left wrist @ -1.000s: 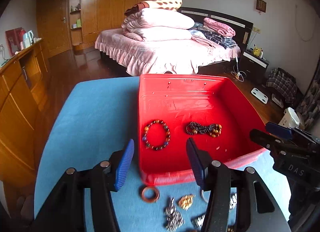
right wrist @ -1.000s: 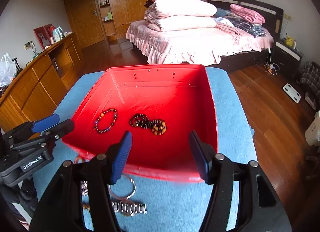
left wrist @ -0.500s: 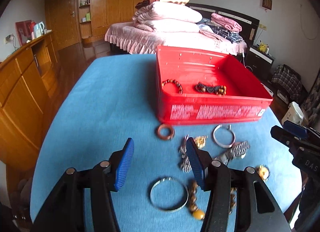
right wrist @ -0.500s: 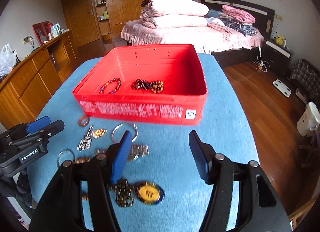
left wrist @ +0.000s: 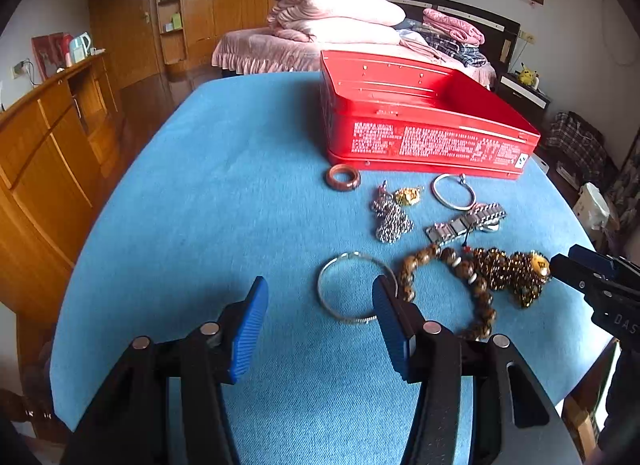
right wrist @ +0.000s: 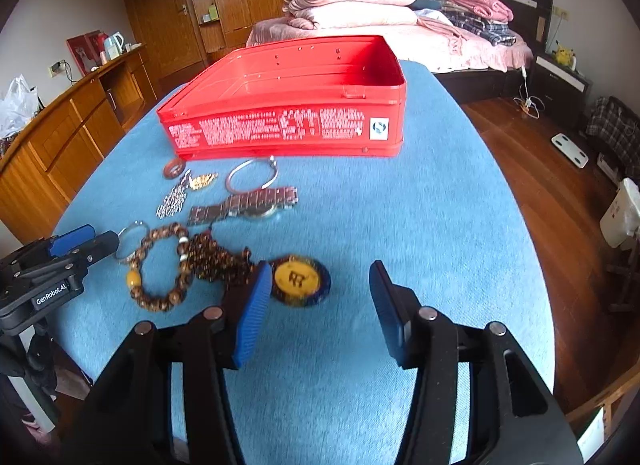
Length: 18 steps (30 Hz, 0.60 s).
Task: Organize jewelry
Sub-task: 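Withdraw both tools from the box back over the remaining jewelry, then grasp the silver watch with the right tool while the left tool grasps the silver bangle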
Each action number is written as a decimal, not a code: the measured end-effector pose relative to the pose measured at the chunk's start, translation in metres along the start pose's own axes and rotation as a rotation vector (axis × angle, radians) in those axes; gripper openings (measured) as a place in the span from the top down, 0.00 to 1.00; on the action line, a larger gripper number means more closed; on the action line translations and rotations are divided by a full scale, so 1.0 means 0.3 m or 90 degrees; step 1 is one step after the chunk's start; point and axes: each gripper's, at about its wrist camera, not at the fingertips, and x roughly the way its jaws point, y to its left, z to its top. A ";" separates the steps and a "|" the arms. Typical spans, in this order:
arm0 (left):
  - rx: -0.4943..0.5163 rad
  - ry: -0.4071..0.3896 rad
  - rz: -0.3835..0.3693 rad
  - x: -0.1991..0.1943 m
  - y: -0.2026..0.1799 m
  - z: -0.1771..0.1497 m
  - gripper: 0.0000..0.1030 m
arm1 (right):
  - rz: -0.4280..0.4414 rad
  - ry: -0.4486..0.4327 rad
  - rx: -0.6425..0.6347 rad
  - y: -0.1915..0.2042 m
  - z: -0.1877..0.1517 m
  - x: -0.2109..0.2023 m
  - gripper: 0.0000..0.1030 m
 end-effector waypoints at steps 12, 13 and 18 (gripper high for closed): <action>0.008 0.015 -0.013 0.011 0.004 -0.037 0.48 | 0.010 -0.001 -0.006 0.030 -0.038 -0.015 0.52; 0.006 0.016 -0.015 0.013 0.003 -0.035 0.48 | 0.010 -0.001 -0.006 0.033 -0.036 -0.014 0.52; -0.011 0.027 -0.033 0.012 0.022 -0.017 0.48 | 0.011 -0.002 -0.011 0.036 -0.033 -0.010 0.52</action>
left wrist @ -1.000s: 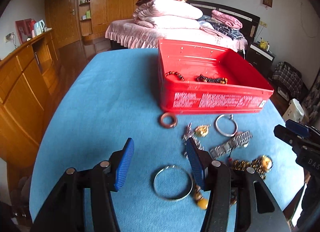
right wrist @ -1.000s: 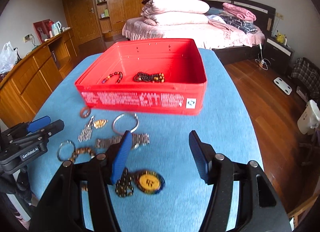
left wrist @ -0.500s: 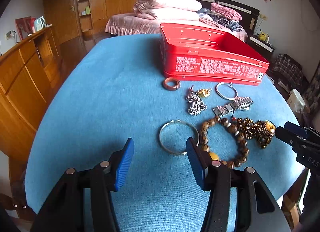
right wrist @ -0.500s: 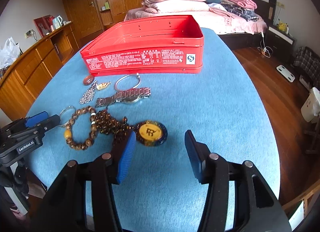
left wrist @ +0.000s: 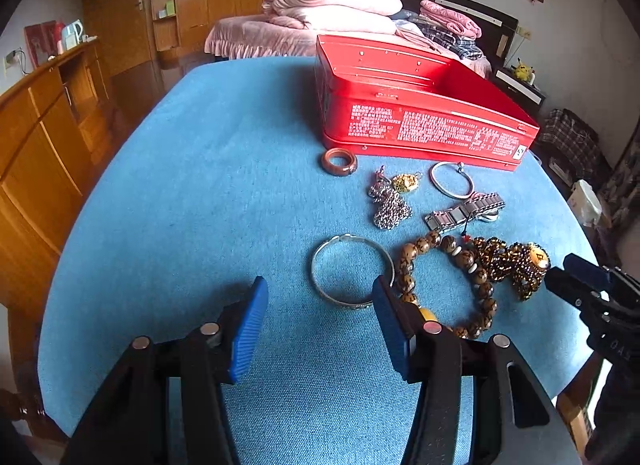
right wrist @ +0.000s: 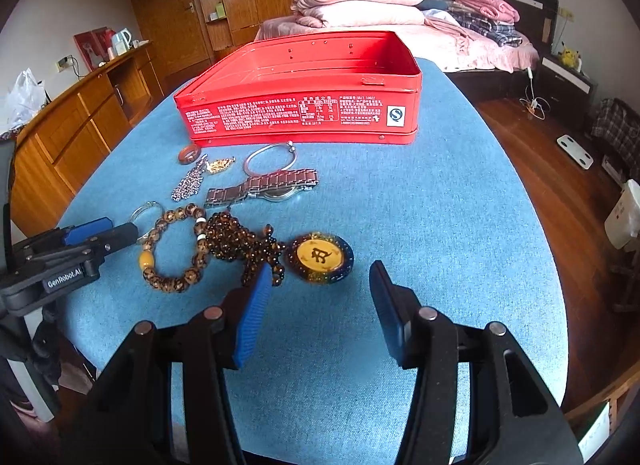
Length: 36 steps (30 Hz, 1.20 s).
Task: Organize jewelry
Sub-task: 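Grasp the silver watch with the right tool while the left tool grasps the silver bangle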
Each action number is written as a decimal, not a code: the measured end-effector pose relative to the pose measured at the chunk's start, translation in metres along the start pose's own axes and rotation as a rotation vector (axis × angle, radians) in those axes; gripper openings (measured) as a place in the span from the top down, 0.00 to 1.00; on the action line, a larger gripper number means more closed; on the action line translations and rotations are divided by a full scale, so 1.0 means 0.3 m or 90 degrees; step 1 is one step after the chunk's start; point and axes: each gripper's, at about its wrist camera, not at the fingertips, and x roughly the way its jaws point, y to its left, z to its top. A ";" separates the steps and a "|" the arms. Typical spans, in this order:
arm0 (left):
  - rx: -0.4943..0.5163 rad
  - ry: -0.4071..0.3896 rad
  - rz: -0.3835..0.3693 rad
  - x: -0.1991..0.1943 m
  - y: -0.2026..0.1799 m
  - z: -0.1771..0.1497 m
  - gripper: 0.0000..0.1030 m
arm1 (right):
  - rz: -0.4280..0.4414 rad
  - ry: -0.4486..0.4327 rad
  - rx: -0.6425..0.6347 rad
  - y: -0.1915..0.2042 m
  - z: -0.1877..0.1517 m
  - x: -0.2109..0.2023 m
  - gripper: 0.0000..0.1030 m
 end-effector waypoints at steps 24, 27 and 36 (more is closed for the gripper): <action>0.054 -0.010 0.002 0.084 -0.039 0.024 0.35 | 0.026 -0.005 -0.019 0.030 0.037 0.023 0.49; 0.056 -0.018 -0.007 0.077 -0.038 0.023 0.53 | 0.027 0.000 -0.024 0.039 0.038 0.033 0.49; 0.018 -0.018 -0.020 0.031 0.010 0.001 0.53 | 0.041 0.000 -0.037 0.047 0.039 0.021 0.49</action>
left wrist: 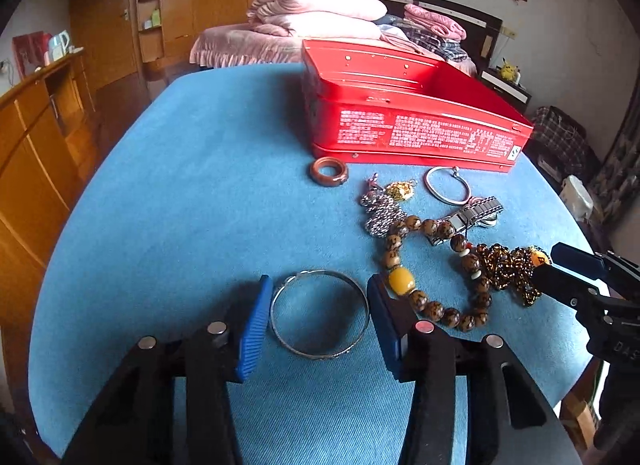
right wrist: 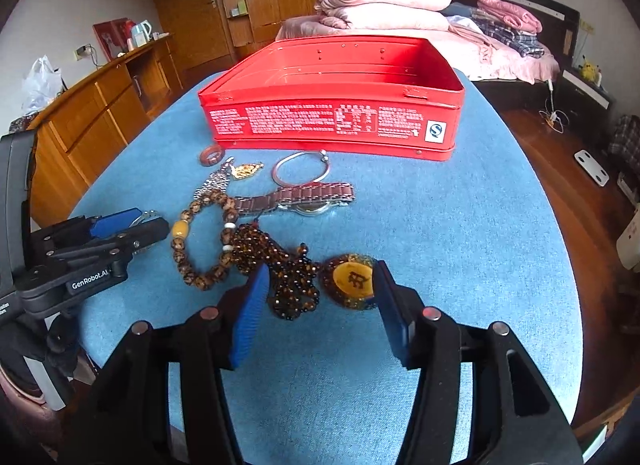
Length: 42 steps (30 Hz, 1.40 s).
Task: Organize jewelry
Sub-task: 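Grasp the silver watch with the right tool while the left tool grasps the silver bangle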
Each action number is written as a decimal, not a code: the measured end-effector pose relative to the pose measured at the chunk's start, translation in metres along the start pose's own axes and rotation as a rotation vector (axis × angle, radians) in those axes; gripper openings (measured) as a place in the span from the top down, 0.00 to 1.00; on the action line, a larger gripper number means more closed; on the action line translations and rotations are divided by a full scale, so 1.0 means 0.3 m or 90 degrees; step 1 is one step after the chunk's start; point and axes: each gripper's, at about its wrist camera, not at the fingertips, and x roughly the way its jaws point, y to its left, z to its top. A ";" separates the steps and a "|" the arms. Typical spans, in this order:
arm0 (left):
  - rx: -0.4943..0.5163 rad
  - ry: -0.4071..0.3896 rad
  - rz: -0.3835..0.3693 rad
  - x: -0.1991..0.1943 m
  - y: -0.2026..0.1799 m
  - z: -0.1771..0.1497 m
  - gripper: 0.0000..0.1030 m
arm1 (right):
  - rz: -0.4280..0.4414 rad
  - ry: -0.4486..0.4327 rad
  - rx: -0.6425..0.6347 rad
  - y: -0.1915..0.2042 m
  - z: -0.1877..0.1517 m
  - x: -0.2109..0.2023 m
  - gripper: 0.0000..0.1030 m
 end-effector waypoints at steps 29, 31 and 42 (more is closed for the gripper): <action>-0.010 -0.009 0.048 0.028 0.071 0.028 0.53 | 0.024 0.028 -0.013 -0.020 0.177 0.199 0.37; -0.010 -0.009 0.048 0.032 0.072 0.031 0.53 | 0.033 0.030 -0.020 -0.021 0.183 0.205 0.37; -0.015 -0.010 0.053 0.037 0.055 0.034 0.53 | 0.077 0.036 -0.026 -0.029 0.150 0.161 0.49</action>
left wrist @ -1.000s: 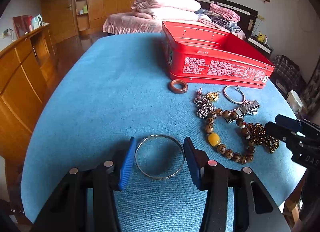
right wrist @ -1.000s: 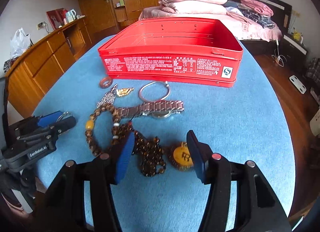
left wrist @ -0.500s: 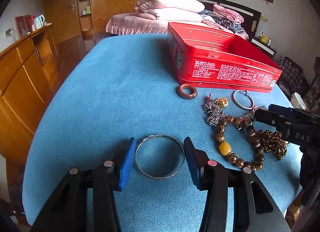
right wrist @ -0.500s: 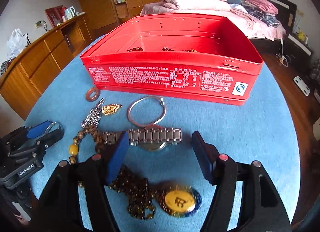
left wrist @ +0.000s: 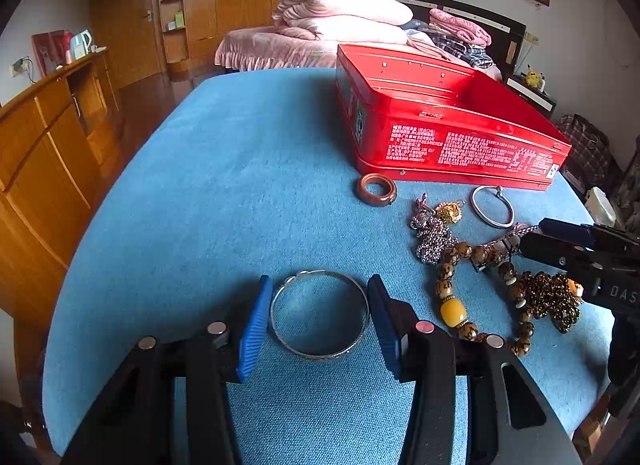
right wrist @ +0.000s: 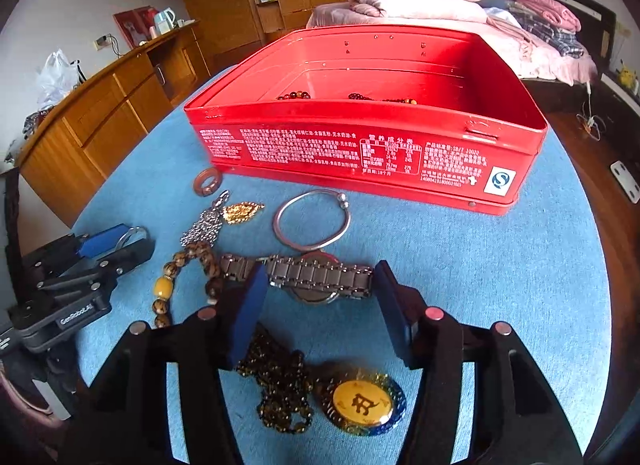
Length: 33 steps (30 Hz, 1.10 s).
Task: Organize jewelry
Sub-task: 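Grasp the silver watch with the right tool while the left tool grasps the silver bangle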
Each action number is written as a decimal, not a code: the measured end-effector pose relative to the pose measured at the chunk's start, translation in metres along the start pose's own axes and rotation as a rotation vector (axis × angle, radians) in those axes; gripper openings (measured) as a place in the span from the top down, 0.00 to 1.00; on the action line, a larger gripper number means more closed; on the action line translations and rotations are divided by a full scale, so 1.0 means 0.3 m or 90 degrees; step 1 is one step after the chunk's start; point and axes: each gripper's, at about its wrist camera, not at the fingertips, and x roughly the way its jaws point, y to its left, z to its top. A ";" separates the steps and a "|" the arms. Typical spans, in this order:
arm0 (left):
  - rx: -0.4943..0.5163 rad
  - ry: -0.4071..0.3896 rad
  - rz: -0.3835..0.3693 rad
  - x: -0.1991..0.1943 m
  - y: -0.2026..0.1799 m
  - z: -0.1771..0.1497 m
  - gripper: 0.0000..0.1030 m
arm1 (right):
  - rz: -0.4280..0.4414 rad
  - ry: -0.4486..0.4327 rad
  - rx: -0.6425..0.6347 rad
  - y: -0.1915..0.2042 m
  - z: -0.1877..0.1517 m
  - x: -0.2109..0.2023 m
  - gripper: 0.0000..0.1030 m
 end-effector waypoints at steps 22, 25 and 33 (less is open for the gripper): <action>-0.013 0.004 -0.004 0.006 0.007 0.008 0.53 | -0.020 0.041 -0.128 0.102 -0.012 0.025 0.61; -0.012 0.005 -0.002 0.008 0.004 0.010 0.53 | -0.018 0.035 -0.129 0.098 -0.019 0.019 0.67; -0.001 0.002 0.011 0.020 -0.010 0.011 0.53 | -0.028 0.043 -0.114 0.086 -0.034 0.007 0.68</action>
